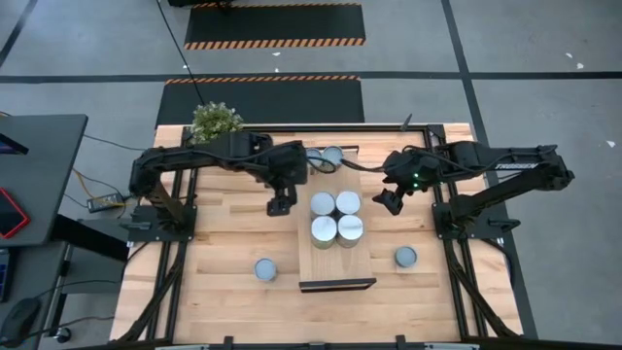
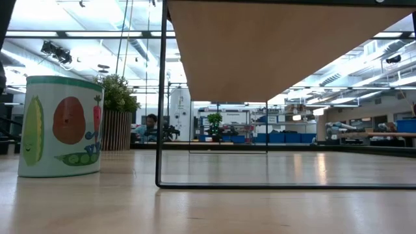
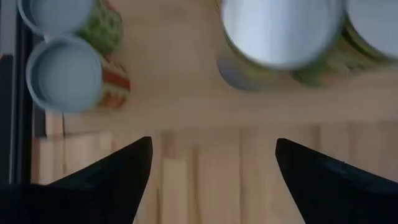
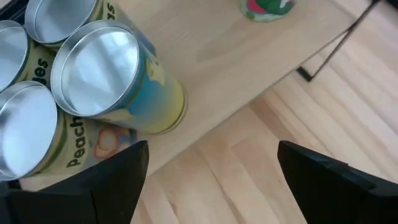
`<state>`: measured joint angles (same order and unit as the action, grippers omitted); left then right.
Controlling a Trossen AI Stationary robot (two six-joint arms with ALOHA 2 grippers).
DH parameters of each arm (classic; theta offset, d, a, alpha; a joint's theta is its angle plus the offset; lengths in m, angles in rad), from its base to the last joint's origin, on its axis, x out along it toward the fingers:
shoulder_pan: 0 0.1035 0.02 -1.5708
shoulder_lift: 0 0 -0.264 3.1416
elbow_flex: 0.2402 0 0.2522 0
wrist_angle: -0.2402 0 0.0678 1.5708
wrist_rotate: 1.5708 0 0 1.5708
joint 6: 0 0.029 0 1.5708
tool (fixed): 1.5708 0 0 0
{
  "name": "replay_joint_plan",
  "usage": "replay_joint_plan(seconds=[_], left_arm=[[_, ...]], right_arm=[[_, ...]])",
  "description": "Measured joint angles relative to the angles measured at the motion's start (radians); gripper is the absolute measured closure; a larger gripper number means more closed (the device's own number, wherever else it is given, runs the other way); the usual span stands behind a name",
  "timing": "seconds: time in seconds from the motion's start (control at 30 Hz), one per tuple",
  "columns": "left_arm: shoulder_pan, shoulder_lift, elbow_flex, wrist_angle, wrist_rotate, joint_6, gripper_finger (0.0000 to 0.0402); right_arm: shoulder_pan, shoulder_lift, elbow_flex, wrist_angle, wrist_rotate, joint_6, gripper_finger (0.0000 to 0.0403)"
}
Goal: Pick and place cans onto a shelf
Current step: Put the canned mixed vegetables on the shelf
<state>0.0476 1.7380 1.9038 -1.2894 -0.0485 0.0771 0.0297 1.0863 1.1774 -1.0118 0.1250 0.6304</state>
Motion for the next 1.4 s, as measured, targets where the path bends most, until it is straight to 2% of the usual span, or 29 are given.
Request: replay_joint_plan(seconds=[0.17,0.33,0.43,0.57,0.77,1.03,1.2,1.4], left_arm=[[-0.057,-0.047,-0.001,-0.074,0.040,-0.046,0.0056],[-0.144,-0.052,-0.001,-0.072,0.061,-0.079,0.0056],[-0.189,-0.054,-0.020,-0.048,0.059,-0.109,0.0059],[-0.240,-0.071,-0.142,-0.026,0.057,-0.169,0.0080],[-0.310,-0.148,-0.346,0.099,0.083,-0.303,0.0125],[-0.427,-0.196,-0.508,0.135,0.083,-0.505,0.0156],[-0.539,-0.196,-0.624,0.165,0.062,-0.669,0.0124],[-0.638,-0.196,-0.754,0.318,0.045,-0.788,0.0041]], right_arm=[[0.077,-0.036,0.000,-0.021,0.106,0.055,0.0039],[0.168,-0.045,0.000,-0.023,0.196,0.085,0.0039],[0.211,-0.045,0.000,-0.068,0.217,0.108,0.0039],[0.255,-0.045,0.000,-0.123,0.219,0.149,0.0039],[0.304,-0.039,0.000,-0.151,0.217,0.193,0.0039],[0.318,-0.040,0.000,-0.153,0.227,0.214,0.0039],[0.318,-0.040,0.000,-0.152,0.227,0.232,0.0039],[0.318,-0.040,-0.001,-0.150,0.226,0.232,0.0039]])
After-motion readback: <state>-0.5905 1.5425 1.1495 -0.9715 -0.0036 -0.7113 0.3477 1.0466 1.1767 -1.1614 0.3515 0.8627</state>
